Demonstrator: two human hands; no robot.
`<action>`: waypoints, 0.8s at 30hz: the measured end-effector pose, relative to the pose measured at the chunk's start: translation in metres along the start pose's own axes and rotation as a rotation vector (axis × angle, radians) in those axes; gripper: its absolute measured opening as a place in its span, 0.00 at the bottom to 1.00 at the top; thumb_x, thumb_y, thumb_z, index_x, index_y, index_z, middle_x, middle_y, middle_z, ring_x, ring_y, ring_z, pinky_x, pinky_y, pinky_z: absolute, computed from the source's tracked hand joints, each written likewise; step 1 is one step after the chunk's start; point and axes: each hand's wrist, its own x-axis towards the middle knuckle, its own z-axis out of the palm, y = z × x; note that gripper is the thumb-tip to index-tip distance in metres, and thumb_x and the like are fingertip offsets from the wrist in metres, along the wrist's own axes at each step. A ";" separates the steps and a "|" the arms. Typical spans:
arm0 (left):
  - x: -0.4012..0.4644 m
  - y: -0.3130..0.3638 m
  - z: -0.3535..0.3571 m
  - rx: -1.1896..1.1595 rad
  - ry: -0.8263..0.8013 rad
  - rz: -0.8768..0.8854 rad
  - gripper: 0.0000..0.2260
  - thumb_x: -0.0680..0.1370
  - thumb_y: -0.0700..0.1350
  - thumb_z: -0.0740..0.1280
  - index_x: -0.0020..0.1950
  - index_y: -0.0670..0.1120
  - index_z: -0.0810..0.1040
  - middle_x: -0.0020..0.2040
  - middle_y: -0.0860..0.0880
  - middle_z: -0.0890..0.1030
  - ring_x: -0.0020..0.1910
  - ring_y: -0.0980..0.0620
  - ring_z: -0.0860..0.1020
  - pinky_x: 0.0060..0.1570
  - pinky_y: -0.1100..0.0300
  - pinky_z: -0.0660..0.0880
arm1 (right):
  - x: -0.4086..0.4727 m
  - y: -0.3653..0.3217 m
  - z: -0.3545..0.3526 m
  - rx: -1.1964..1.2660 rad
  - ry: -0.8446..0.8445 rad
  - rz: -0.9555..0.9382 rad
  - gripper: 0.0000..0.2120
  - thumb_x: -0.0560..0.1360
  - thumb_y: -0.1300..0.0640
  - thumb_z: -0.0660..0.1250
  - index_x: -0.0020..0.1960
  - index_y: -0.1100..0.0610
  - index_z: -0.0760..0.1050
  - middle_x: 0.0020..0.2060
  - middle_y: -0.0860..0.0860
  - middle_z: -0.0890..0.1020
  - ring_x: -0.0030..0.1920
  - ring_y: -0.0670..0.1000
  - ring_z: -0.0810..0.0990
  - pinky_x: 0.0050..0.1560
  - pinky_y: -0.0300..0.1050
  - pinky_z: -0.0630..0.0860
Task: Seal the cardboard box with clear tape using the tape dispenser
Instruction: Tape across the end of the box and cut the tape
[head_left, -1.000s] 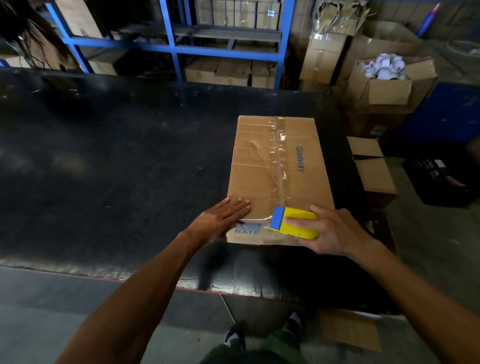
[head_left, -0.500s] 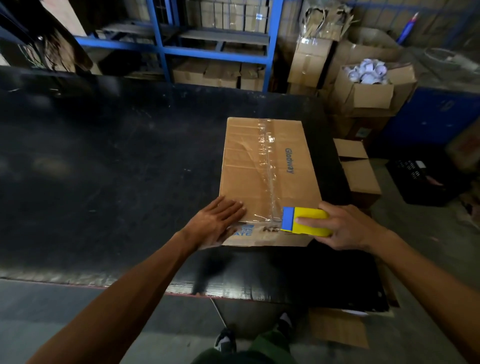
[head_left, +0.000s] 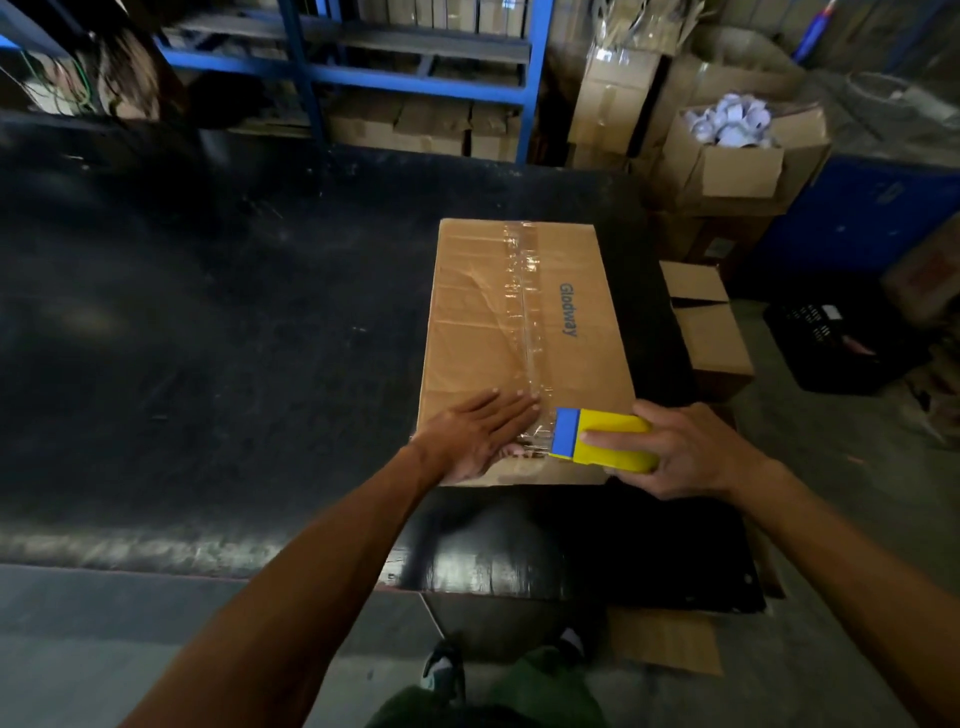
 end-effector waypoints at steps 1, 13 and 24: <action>-0.001 0.000 0.000 0.003 0.002 -0.001 0.27 0.85 0.55 0.46 0.80 0.43 0.59 0.79 0.45 0.61 0.78 0.47 0.62 0.74 0.48 0.64 | -0.005 0.003 -0.002 0.005 -0.004 0.005 0.23 0.71 0.34 0.64 0.65 0.37 0.75 0.41 0.51 0.77 0.28 0.52 0.74 0.26 0.40 0.64; 0.016 0.020 -0.009 0.056 0.035 -0.049 0.28 0.85 0.57 0.53 0.80 0.43 0.56 0.80 0.44 0.60 0.79 0.45 0.59 0.77 0.45 0.58 | -0.044 0.065 -0.006 -0.033 -0.037 -0.019 0.25 0.69 0.36 0.67 0.66 0.36 0.71 0.40 0.52 0.75 0.26 0.52 0.73 0.24 0.39 0.64; 0.062 0.066 0.012 0.092 0.073 -0.123 0.24 0.86 0.53 0.50 0.79 0.43 0.61 0.79 0.46 0.62 0.78 0.48 0.61 0.73 0.49 0.65 | -0.053 0.073 0.010 0.065 0.072 -0.032 0.28 0.65 0.41 0.74 0.65 0.37 0.74 0.40 0.53 0.77 0.25 0.54 0.73 0.24 0.40 0.67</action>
